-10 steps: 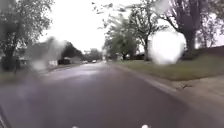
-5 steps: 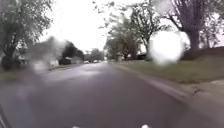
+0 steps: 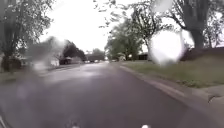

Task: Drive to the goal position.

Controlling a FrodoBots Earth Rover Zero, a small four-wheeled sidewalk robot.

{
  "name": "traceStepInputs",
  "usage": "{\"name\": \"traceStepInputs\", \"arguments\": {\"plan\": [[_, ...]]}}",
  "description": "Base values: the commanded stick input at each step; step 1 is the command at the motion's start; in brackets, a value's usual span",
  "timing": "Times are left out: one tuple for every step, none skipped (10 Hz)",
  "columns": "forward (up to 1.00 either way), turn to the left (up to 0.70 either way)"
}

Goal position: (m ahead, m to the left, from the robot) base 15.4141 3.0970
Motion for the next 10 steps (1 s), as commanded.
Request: {"name": "traceStepInputs", "arguments": {"plan": [[0.70, 0.00], [0.70, 0.00], [0.70, 0.00], [0.70, 0.00], [0.70, 0.00], [0.70, 0.00], [0.70, 0.00], [0.70, 0.00], [0.70, 0.00], [0.70, 0.00]]}}
